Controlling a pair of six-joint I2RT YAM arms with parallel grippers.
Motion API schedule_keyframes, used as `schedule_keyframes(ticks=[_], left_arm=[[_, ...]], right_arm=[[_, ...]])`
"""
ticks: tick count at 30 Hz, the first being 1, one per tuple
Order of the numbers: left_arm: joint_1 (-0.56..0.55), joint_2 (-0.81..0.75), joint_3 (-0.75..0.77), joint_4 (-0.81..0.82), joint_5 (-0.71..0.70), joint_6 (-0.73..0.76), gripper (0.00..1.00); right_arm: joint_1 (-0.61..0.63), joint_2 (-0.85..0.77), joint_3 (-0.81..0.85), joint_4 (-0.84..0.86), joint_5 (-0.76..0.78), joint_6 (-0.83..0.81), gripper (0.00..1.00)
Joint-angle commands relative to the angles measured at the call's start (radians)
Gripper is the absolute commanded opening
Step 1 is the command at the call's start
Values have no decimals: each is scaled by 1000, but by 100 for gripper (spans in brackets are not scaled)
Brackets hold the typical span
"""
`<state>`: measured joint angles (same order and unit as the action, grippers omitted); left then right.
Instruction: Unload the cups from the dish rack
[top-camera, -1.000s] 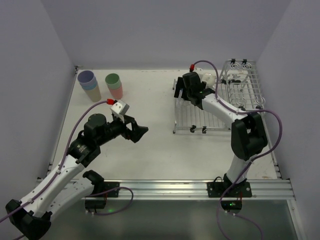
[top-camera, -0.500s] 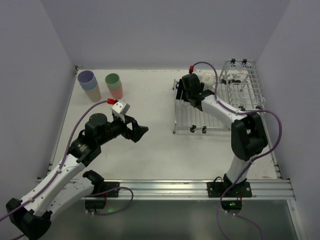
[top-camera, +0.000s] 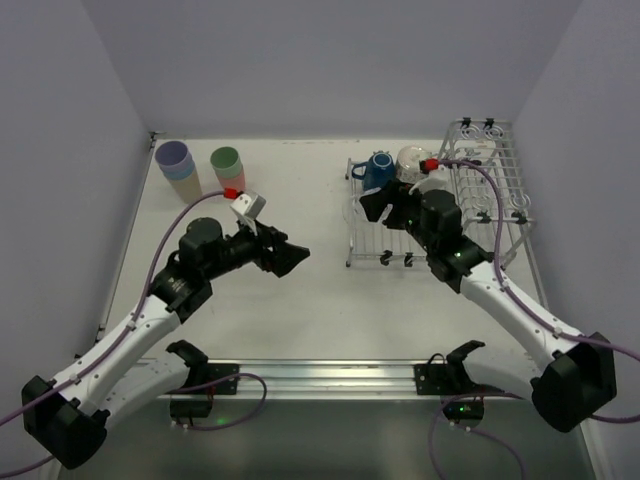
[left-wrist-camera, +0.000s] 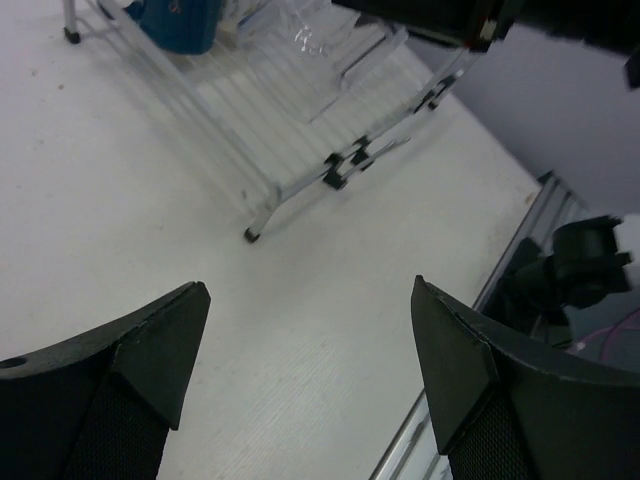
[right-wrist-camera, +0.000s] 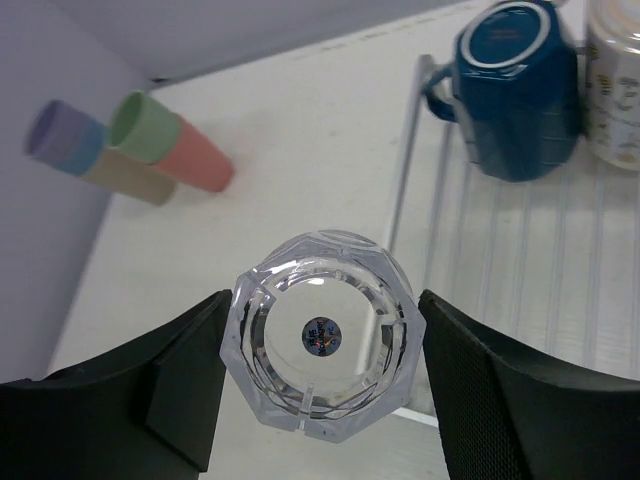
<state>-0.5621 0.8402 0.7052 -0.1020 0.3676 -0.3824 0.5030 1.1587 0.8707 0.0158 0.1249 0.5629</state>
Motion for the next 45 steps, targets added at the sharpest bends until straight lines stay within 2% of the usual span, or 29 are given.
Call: schedule_keyframes(ticks=[1,3,6,9,14,19,22,25,28,29,30,31,33,34,35,36,37,38,39,41,45], left_arm=[[7,22,-18,259,88,-191,88],[7,52,-64,417,154,-307,87],[5,108,-107,568,194,-439,86],[5,135,-131,643,185,-513,84],[1,135,-156,676,163,-555,81],[-10,157,-173,760,174,-598,73],[-15,165,-182,801,168,-609,62],[-16,172,-182,820,148,-613,46],[-16,172,-174,841,123,-604,11],[-16,168,-159,822,98,-578,0],[-16,165,-144,791,81,-558,0],[-16,158,-121,750,61,-531,0],[-16,164,-11,549,-28,-408,0],[-16,175,38,477,-62,-368,0],[-16,194,95,311,-134,-269,0],[-16,244,219,220,-177,-225,0],[-16,275,278,149,-212,-184,0],[-15,310,336,-4,-273,-105,0],[-15,388,458,-77,-318,-67,0],[-13,463,561,-227,-401,18,0],[-6,688,788,-396,-550,103,0]], right_arm=[[0,-96,-84,255,-215,132,49],[2,-134,-143,359,-325,219,48],[2,-151,-203,481,-451,317,48],[0,-154,-243,564,-539,388,48],[0,-137,-312,677,-602,474,48],[-1,-47,-341,858,-679,568,48],[0,5,-354,938,-697,623,48],[5,44,-352,966,-712,655,49],[8,68,-354,978,-716,667,51],[11,70,-355,975,-716,667,53],[9,67,-357,969,-714,666,59],[11,62,-357,958,-714,648,72],[11,27,-349,865,-700,614,89],[11,9,-345,816,-690,565,93],[11,-14,-340,703,-676,536,96],[11,-61,-329,643,-639,504,97],[9,-85,-325,591,-621,447,98],[11,-109,-322,494,-601,419,99],[11,-132,-312,445,-564,392,99],[11,-195,-305,330,-536,313,99],[11,-280,-288,176,-470,197,99]])
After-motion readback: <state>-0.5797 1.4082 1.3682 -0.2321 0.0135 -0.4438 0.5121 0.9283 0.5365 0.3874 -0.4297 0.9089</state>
